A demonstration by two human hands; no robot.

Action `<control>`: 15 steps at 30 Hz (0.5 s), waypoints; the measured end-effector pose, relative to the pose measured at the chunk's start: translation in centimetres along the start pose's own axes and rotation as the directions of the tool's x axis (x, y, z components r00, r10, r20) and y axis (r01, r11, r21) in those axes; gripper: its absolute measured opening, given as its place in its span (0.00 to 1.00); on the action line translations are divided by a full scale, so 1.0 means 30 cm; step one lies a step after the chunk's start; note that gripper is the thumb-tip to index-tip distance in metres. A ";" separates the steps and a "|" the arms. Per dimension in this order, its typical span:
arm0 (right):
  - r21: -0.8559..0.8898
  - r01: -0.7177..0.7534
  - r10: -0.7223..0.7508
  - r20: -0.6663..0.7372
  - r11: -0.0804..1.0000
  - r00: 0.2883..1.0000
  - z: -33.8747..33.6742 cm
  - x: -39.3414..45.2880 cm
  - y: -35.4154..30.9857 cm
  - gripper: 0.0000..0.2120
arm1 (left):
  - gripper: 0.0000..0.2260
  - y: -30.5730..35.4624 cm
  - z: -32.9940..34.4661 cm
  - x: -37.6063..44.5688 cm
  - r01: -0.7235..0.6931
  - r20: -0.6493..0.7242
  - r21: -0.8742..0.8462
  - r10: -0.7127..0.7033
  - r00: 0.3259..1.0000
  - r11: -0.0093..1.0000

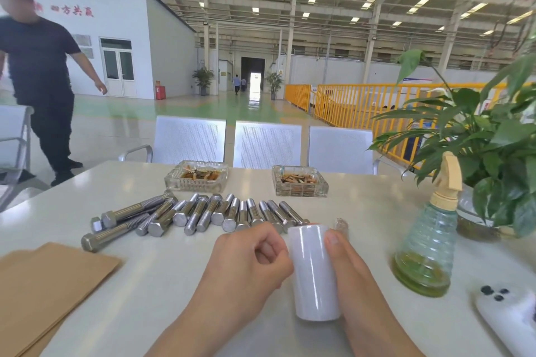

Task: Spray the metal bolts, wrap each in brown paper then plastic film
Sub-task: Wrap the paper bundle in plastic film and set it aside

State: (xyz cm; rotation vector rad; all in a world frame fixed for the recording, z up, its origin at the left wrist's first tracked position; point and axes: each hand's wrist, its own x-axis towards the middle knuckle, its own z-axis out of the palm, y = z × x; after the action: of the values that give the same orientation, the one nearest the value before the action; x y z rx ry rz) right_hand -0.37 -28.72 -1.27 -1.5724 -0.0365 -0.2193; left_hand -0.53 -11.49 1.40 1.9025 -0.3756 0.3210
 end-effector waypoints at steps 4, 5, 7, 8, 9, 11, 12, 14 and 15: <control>0.197 -0.149 0.151 0.003 0.969 0.989 0.001 0.010 -0.007 0.33 | 0.03 0.000 -0.010 0.012 0.049 0.030 -0.102 -0.046 0.998 0.994; 0.233 -0.162 0.163 0.014 0.959 0.986 0.001 0.012 -0.010 0.35 | 0.04 0.000 -0.011 0.014 0.055 0.038 -0.117 -0.051 0.998 0.992; 0.256 -0.175 0.169 0.045 0.951 0.985 0.000 0.013 -0.014 0.38 | 0.03 -0.003 -0.011 0.016 0.058 0.059 -0.157 -0.049 0.997 0.986; 0.244 -0.167 0.160 0.050 0.955 0.986 -0.002 0.016 -0.012 0.38 | 0.03 -0.003 -0.010 0.016 0.054 0.064 -0.182 -0.043 0.997 0.982; 0.226 -0.159 0.153 0.045 0.961 0.987 -0.004 0.019 -0.008 0.38 | 0.03 -0.005 -0.008 0.016 0.050 0.061 -0.215 -0.038 0.997 0.975; 0.197 -0.146 0.144 0.023 0.970 0.989 -0.008 0.019 -0.002 0.39 | 0.04 -0.007 -0.003 0.016 0.043 0.026 -0.259 -0.038 0.999 0.965; 0.180 -0.127 0.128 0.004 0.976 0.992 -0.009 0.018 0.001 0.38 | 0.04 -0.010 -0.003 0.017 0.040 0.008 -0.267 -0.040 0.999 0.963; 0.132 -0.065 0.069 -0.027 0.989 0.997 -0.010 0.020 0.002 0.33 | 0.03 -0.012 -0.004 0.021 0.052 0.009 -0.298 -0.051 0.999 0.953; 0.119 -0.037 0.040 -0.028 0.992 0.999 -0.010 0.021 0.001 0.30 | 0.03 -0.010 -0.004 0.023 0.078 0.042 -0.330 -0.068 0.997 0.941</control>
State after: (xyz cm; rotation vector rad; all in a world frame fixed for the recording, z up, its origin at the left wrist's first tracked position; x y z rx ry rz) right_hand 0.23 -29.08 -1.19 -1.4505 0.0046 -0.2071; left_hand 0.21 -11.34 1.46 1.5871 -0.3533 0.1672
